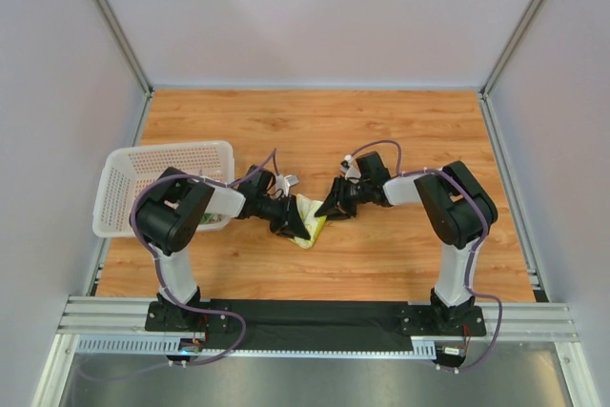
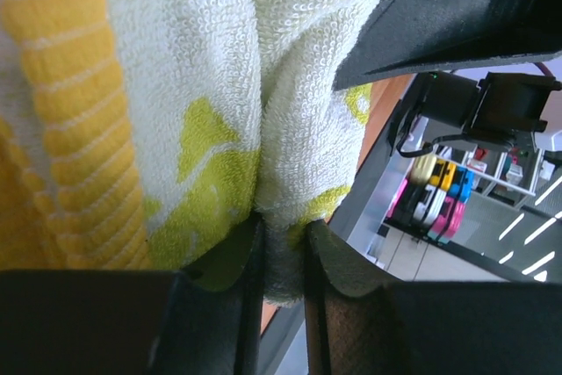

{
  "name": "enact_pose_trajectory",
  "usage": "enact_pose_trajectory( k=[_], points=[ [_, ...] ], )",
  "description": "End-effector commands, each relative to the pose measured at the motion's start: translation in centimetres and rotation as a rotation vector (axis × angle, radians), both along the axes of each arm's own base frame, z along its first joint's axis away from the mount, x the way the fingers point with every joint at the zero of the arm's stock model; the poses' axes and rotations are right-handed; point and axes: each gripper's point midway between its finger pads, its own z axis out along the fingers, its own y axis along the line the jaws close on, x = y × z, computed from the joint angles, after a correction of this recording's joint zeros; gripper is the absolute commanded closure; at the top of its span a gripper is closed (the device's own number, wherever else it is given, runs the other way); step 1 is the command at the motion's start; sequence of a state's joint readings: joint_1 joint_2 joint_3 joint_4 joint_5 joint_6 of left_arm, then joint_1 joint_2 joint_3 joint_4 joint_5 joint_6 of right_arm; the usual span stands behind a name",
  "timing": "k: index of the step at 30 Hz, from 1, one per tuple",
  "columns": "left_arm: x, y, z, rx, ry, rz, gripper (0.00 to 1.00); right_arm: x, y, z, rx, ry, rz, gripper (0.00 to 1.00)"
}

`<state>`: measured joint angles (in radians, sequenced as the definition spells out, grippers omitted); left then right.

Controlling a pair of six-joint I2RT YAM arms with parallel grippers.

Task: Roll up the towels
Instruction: Roll the towel

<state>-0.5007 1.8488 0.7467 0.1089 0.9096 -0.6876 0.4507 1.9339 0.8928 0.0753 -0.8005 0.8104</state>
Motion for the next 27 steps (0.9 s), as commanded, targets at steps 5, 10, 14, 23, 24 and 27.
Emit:
enact_pose_trajectory(
  k=[5, 10, 14, 23, 24, 27],
  points=[
    [0.9, 1.5, -0.9, 0.128, -0.072, 0.011, 0.61, 0.9, -0.4, 0.0, -0.099, -0.056, -0.032, 0.83],
    [2.2, 1.8, 1.1, 0.180, -0.150, -0.018, 0.53, 1.0, -1.6, 0.2, -0.203, -0.032, -0.048, 0.85],
    [3.4, 2.6, 2.8, 0.250, -0.245, -0.028, 0.33, 1.3, -2.1, 0.7, -0.265, -0.015, -0.055, 0.86],
    [4.8, 3.5, 6.8, 0.457, -0.527, -0.071, 0.00, 1.2, -3.4, 1.1, -0.395, 0.047, -0.062, 0.88],
    [4.4, 2.9, 7.3, 0.468, -0.566, -0.094, 0.00, 0.9, -3.6, 1.0, -0.414, 0.061, -0.059, 0.88],
    [4.3, 2.0, 8.6, 0.534, -0.696, -0.110, 0.00, 0.9, -3.7, 1.4, -0.439, 0.080, -0.057, 0.89]
  ],
)
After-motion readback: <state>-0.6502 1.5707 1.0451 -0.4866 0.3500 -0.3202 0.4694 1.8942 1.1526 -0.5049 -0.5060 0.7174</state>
